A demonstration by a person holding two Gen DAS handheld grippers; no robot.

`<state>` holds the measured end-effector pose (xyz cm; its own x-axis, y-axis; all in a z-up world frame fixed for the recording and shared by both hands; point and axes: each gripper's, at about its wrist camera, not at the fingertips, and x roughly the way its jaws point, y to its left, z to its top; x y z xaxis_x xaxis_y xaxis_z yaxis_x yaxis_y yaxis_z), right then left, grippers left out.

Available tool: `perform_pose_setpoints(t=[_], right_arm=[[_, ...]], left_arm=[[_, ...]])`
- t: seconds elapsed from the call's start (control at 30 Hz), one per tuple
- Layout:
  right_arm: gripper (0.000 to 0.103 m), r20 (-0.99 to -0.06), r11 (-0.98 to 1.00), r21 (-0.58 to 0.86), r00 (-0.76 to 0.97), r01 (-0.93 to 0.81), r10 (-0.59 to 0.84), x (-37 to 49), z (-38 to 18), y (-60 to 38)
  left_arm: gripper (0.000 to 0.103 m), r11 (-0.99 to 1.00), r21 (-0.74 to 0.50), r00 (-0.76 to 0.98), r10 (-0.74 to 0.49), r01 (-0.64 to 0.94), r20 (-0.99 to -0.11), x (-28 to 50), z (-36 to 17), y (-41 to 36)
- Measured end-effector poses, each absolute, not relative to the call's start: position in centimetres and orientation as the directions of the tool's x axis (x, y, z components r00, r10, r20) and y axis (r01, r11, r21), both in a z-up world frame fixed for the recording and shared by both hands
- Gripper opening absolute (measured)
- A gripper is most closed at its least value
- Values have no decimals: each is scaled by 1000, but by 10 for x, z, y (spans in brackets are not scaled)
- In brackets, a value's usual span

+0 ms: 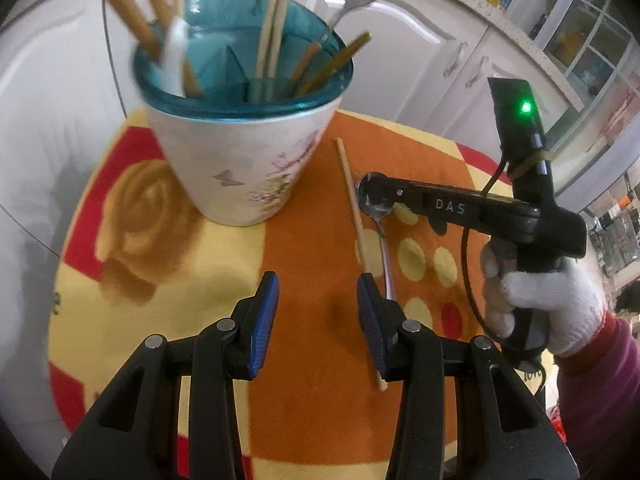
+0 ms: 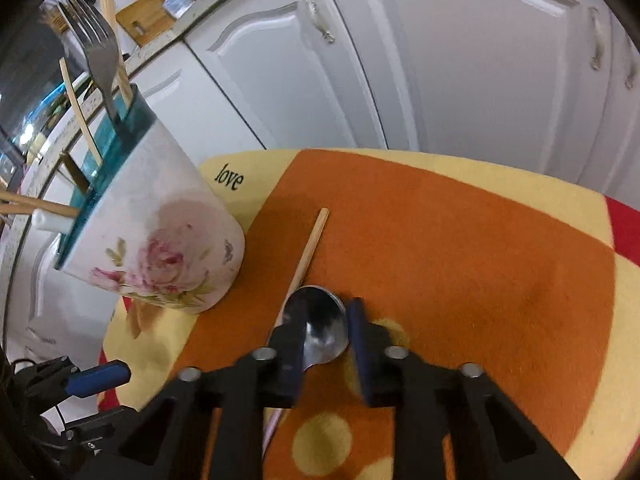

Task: Organize utensils
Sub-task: 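Lower the left tool toward the wooden chopstick while the right tool lowers onto the steel spoon, then close the left tool on the wooden chopstick while the right tool closes on the steel spoon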

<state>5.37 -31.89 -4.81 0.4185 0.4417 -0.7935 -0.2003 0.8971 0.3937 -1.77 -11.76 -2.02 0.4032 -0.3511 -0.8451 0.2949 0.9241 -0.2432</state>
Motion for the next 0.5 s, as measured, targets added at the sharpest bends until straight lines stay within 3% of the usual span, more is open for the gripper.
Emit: perform_pose_setpoints(t=[0.1,0.47,0.5], right_arm=[[4,-781,887,419,422,-194,461,46,-45,-331],[3,-788,886,444,413,-130,456,-28,-42,-385],[3,-791,887,445,409,-125,455,-35,-43,-390]], left_arm=[[40,923,-251,380,-353,292,-855,-7,-29,-129],[39,915,-256,323,-356,313,-877,20,-58,-170],[35,916,-238,344,-348,322,-872,19,-58,-173]])
